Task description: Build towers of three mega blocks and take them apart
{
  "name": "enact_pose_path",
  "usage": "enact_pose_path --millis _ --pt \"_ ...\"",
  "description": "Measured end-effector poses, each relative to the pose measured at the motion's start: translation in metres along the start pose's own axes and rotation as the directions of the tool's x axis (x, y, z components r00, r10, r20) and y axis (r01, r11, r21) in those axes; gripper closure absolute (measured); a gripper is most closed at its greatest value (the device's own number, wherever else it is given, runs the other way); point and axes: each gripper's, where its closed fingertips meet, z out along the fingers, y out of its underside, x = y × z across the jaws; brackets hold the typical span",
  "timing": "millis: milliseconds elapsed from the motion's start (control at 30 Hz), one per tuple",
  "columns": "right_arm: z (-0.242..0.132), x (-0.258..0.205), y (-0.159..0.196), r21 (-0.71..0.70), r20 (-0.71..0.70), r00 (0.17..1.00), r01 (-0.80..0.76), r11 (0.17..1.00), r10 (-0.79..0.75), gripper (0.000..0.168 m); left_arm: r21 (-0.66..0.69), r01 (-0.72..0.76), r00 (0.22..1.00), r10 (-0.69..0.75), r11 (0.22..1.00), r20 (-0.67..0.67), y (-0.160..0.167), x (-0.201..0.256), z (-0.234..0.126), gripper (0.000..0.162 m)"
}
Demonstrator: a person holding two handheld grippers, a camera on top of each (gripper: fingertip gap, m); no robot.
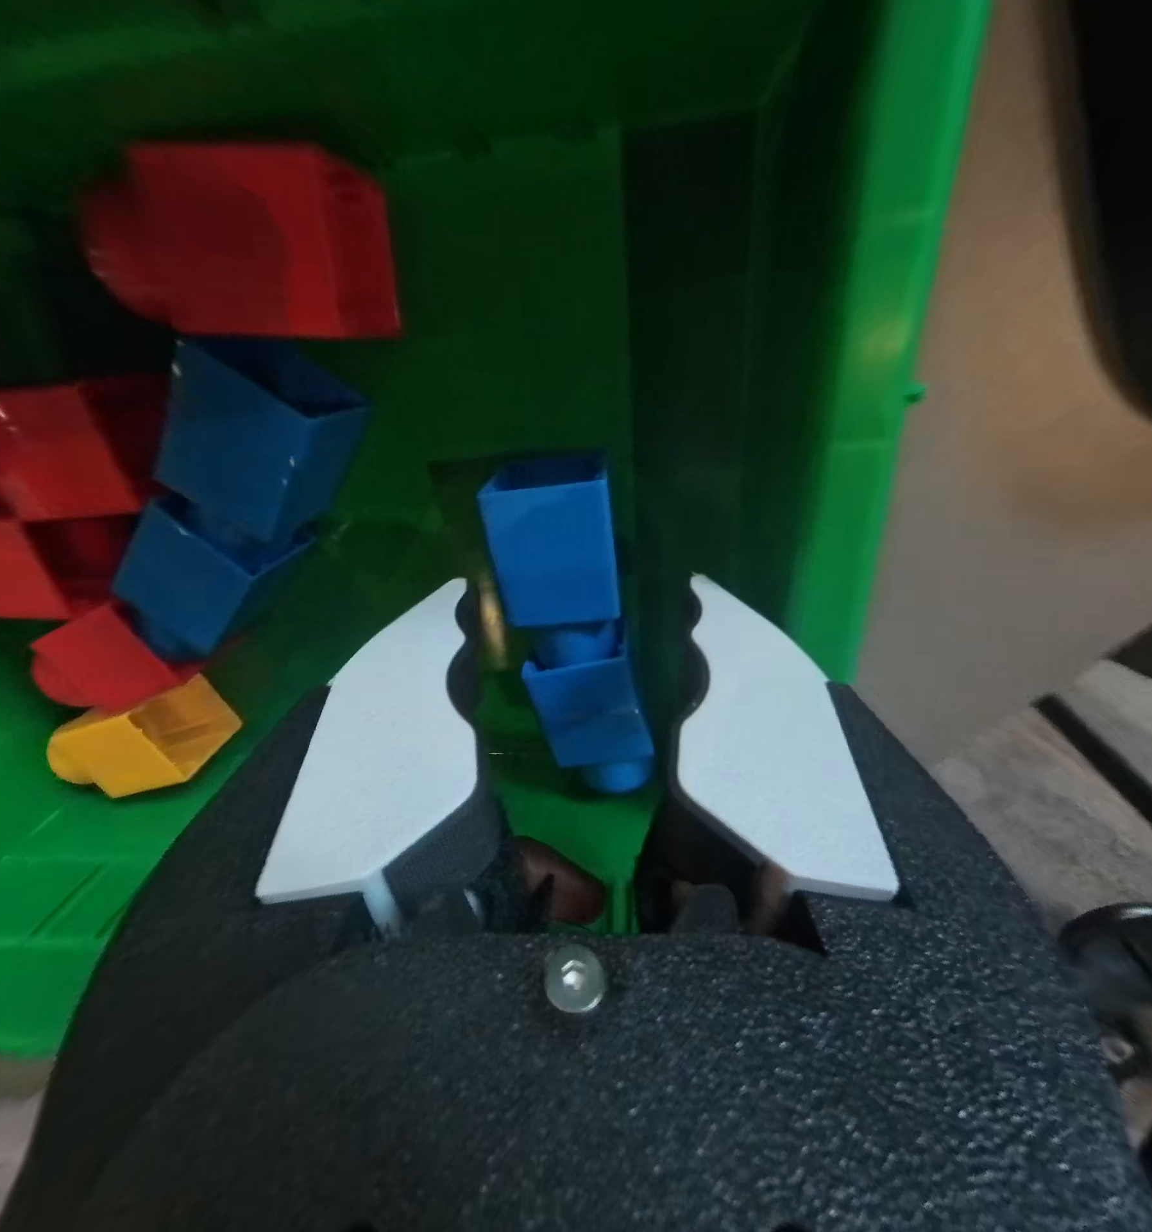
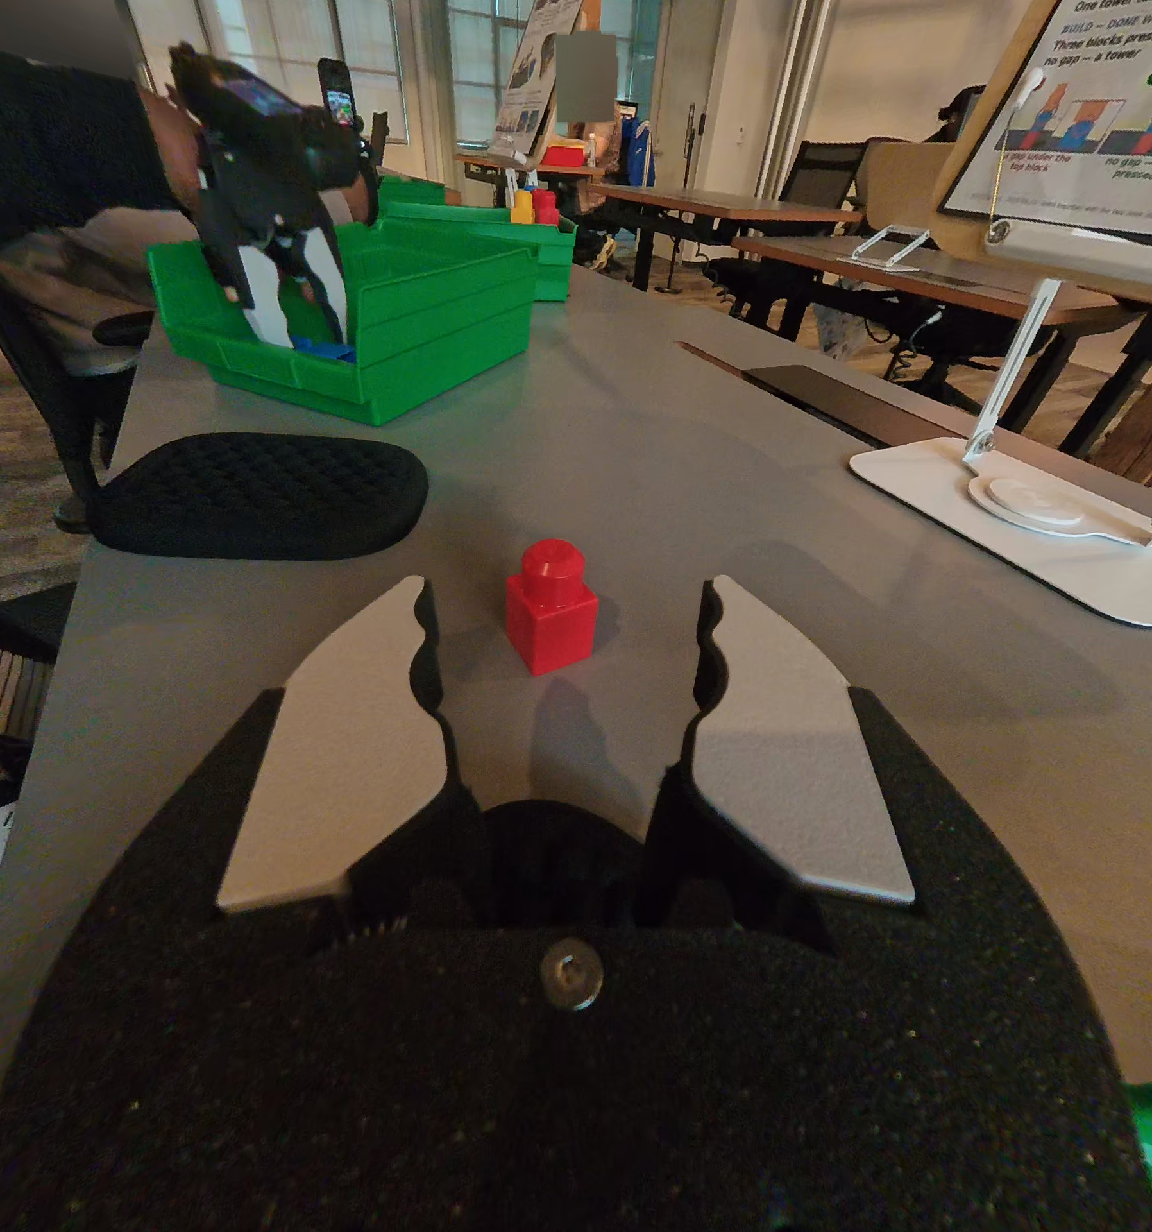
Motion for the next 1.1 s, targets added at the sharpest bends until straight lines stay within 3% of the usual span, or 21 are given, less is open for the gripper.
enact_pose_path --millis 33,100,400,500,667,767,900,1100 --pt "0.000 0.000 0.000 0.001 0.000 1.000 -0.002 1.000 0.002 0.093 -0.016 -0.010 1.000 0.010 1.000 0.009 0.002 -0.001 0.004 0.107" --pt "0.000 0.000 0.000 0.000 0.000 1.000 -0.004 1.000 0.004 0.093 -0.034 -0.034 0.998 0.036 0.999 0.047 0.005 -0.006 0.010 0.125" --pt "0.001 0.000 0.002 -0.014 0.003 1.000 -0.002 1.000 0.002 0.094 0.205 0.019 0.981 -0.057 0.979 0.184 -0.020 -0.033 -0.034 0.126" --pt "0.002 -0.001 0.002 -0.019 0.007 1.000 0.000 1.000 0.000 0.094 0.366 0.015 0.964 -0.110 0.931 0.241 -0.041 -0.038 -0.065 0.126" --pt "0.004 -0.002 0.004 -0.037 0.016 1.000 0.007 0.999 -0.006 0.094 0.623 -0.062 0.958 -0.129 0.780 0.257 -0.093 -0.017 -0.112 0.126" --pt "0.006 -0.005 0.006 -0.060 0.033 0.999 0.021 0.998 -0.019 0.094 0.675 -0.117 0.966 -0.073 0.729 0.247 -0.121 0.004 -0.120 0.126" --pt "0.011 -0.013 0.002 -0.109 0.080 0.994 0.079 0.991 -0.070 0.093 0.664 -0.198 0.970 0.048 0.721 0.237 -0.154 0.034 -0.113 0.126" --pt "0.027 -0.032 -0.029 -0.133 0.177 0.964 0.225 0.965 -0.200 0.093 0.638 -0.316 0.949 0.226 0.702 0.221 -0.204 0.079 -0.099 0.127"
